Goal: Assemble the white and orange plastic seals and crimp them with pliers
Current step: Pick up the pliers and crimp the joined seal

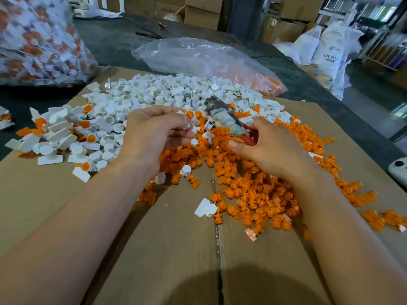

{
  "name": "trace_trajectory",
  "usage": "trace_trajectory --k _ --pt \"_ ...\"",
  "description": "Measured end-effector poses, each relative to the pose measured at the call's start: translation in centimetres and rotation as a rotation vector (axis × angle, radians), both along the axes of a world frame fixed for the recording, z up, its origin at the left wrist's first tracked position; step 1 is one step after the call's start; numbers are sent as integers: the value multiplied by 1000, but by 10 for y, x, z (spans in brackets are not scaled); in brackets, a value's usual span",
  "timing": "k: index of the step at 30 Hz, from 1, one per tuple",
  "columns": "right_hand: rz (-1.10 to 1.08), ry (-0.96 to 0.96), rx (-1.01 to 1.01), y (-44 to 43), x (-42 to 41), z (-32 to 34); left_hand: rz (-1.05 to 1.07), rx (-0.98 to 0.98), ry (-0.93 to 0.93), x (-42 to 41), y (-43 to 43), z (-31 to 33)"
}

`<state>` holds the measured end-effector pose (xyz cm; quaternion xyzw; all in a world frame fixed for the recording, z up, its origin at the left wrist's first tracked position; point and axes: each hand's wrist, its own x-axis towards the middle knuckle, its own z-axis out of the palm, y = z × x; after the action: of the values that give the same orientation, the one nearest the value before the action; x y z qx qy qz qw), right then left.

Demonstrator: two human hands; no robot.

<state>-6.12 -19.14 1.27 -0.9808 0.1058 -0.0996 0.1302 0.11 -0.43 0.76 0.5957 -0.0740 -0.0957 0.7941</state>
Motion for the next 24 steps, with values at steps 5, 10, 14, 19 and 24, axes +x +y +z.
trace_trajectory --k 5,10,14,19,24 --pt "-88 117 -110 -11 6 -8 -118 29 38 -5 0 3" --pt "-68 191 -129 -10 11 -13 -220 49 87 -7 2 5" --pt "-41 215 -102 -8 11 -13 -268 67 168 -7 2 5" --pt "113 -126 165 4 3 1 -326 73 248 -6 0 5" --pt "448 -246 554 32 -5 1 -367 73 272 -5 0 6"
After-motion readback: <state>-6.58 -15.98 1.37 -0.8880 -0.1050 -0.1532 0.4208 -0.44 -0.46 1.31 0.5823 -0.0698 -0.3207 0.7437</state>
